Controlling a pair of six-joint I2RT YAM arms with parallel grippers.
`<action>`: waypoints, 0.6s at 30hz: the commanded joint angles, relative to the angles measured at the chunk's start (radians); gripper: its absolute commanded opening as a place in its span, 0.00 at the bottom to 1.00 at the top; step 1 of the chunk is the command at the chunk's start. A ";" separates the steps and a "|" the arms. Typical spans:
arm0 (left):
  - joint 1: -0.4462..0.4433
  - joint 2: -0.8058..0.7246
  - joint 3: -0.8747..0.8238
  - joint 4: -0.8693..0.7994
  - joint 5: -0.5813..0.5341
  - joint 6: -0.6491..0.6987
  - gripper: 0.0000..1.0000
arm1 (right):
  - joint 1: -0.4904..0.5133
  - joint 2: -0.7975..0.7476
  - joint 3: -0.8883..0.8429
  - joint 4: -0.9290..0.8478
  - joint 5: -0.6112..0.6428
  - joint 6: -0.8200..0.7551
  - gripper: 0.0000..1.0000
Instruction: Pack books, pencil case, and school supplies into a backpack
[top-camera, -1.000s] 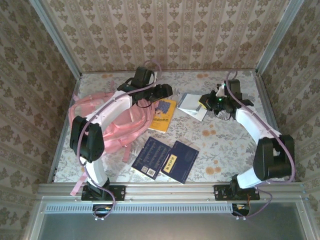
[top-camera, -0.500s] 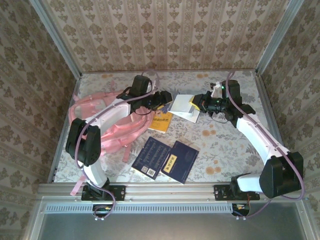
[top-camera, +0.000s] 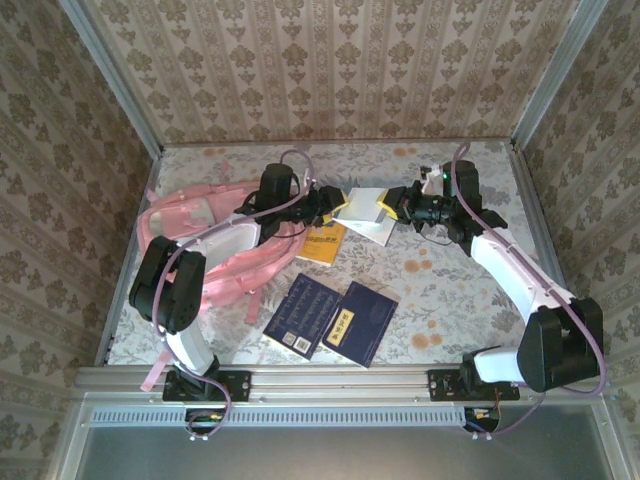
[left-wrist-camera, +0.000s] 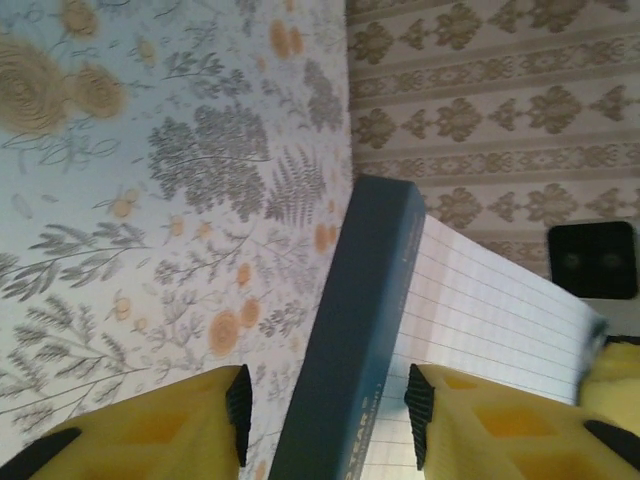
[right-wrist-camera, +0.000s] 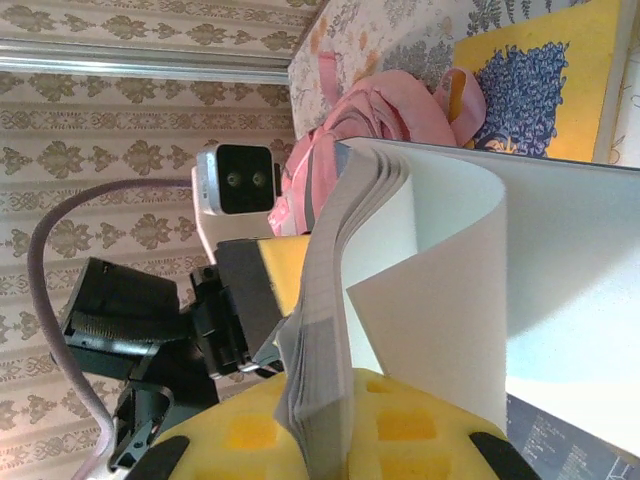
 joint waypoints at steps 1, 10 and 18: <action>0.014 -0.005 -0.028 0.167 0.054 -0.110 0.47 | 0.005 0.008 0.001 0.072 -0.035 0.025 0.02; 0.049 -0.036 -0.054 0.192 0.047 -0.127 0.22 | 0.003 0.018 0.008 -0.012 -0.001 -0.041 0.06; 0.074 -0.082 -0.058 0.163 0.032 -0.108 0.06 | 0.003 0.003 0.049 -0.193 0.097 -0.156 0.62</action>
